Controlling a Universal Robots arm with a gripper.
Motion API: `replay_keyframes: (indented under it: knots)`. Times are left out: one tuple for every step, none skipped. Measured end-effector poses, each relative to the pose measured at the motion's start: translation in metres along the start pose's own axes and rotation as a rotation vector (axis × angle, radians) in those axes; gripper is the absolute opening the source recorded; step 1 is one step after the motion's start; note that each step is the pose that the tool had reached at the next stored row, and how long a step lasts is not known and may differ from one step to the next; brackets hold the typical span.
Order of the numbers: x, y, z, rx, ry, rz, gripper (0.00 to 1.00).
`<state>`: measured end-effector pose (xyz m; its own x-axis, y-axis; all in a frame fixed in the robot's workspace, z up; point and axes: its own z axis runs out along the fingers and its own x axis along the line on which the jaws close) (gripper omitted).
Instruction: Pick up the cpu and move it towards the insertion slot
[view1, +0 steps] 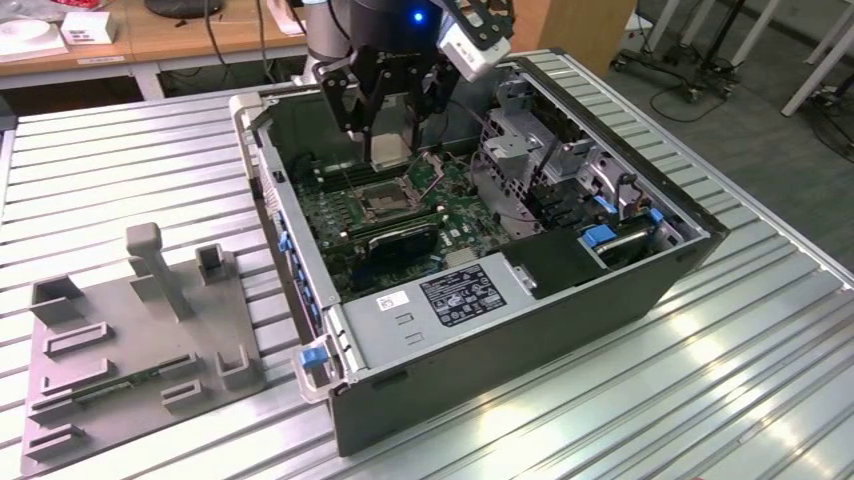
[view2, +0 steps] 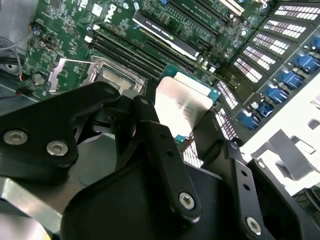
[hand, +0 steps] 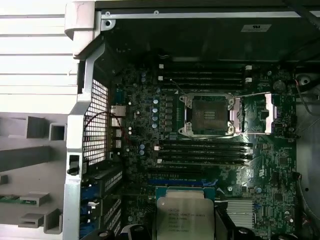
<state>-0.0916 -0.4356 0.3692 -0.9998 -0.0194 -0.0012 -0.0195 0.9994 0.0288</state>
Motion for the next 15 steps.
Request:
replay_keyframes:
  knots:
    - [0.0,0.0,0.0,0.0,0.0,0.0,0.54]
    - [-0.0001,0.0001,0.0,0.0001,0.0001,0.0,0.54]
    - [-0.0001,0.0001,0.0,0.0001,0.0,0.0,0.54]
    - [-0.0001,0.0001,0.0,0.0001,0.0,0.0,0.54]
    - [-0.0001,0.0001,0.0,0.0001,0.0,0.0,0.54]
    - [-0.0001,0.0001,0.0,0.0,0.0,0.0,0.54]
    - [-0.0003,0.0001,0.0,0.0,0.0,0.0,0.54]
    - [-0.0009,0.0001,0.0001,-0.0001,-0.0001,0.0,0.54]
    - [-0.0018,0.0001,0.0002,-0.0001,0.0,0.0,0.54]
    - [-0.0028,0.0,0.0003,0.0,0.0,0.0,0.54]
    - [-0.004,0.0,0.0005,0.0,0.0,0.0,0.54]
    - [-0.0054,0.0,0.0007,0.0001,0.0,0.0,0.54]
    - [-0.0067,-0.0001,0.001,0.0,0.0,0.0,0.54]
    - [-0.0081,-0.0001,0.0012,0.0001,0.0,0.0,0.54]
    - [-0.0098,-0.0002,0.0016,0.0,0.0,0.0,0.54]
